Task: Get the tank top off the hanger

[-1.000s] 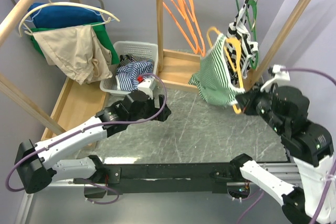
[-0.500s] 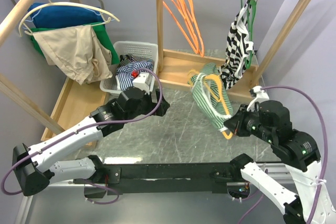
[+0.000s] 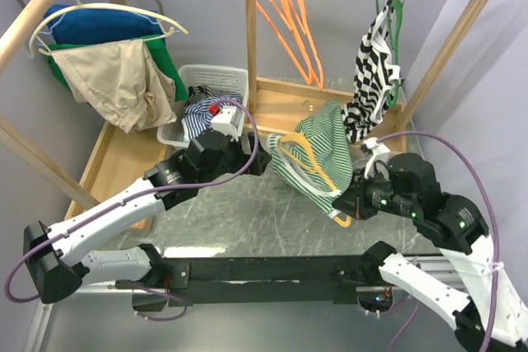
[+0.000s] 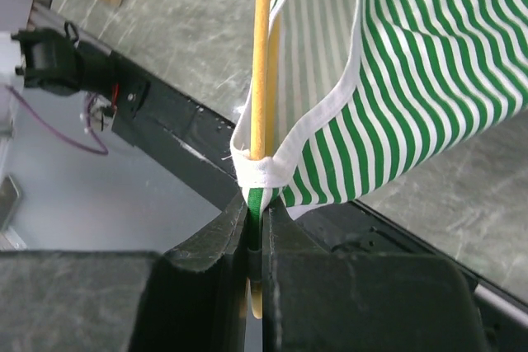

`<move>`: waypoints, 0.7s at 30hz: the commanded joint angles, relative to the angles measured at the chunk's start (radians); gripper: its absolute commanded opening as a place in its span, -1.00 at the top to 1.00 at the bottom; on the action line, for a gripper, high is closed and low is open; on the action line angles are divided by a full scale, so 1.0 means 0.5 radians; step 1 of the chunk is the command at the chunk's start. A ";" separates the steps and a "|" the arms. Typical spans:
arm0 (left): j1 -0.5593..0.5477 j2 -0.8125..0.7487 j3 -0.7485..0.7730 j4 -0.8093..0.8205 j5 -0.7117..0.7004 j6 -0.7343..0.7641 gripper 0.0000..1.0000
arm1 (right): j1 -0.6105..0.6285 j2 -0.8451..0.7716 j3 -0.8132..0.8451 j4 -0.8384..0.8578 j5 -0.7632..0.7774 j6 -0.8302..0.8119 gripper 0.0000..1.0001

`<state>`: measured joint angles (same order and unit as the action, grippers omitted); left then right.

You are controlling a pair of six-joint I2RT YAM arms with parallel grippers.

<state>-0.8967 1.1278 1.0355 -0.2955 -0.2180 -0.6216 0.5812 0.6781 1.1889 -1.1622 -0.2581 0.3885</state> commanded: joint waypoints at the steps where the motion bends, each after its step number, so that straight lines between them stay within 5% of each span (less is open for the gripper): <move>1: -0.011 0.033 0.067 0.094 -0.043 0.013 -0.93 | 0.199 0.080 0.024 0.308 -0.027 -0.032 1.00; 10: -0.008 0.110 0.043 0.134 -0.134 -0.042 -0.96 | 0.657 0.316 0.138 0.425 0.270 0.036 1.00; 21: -0.011 -0.181 -0.070 -0.072 -0.512 -0.098 -0.93 | 0.706 0.316 0.190 0.438 0.645 0.106 1.00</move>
<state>-0.8974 1.1305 1.0183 -0.3077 -0.3702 -0.6506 0.9272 0.8513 1.2198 -1.0145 -0.0330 0.4259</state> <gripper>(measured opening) 0.967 0.099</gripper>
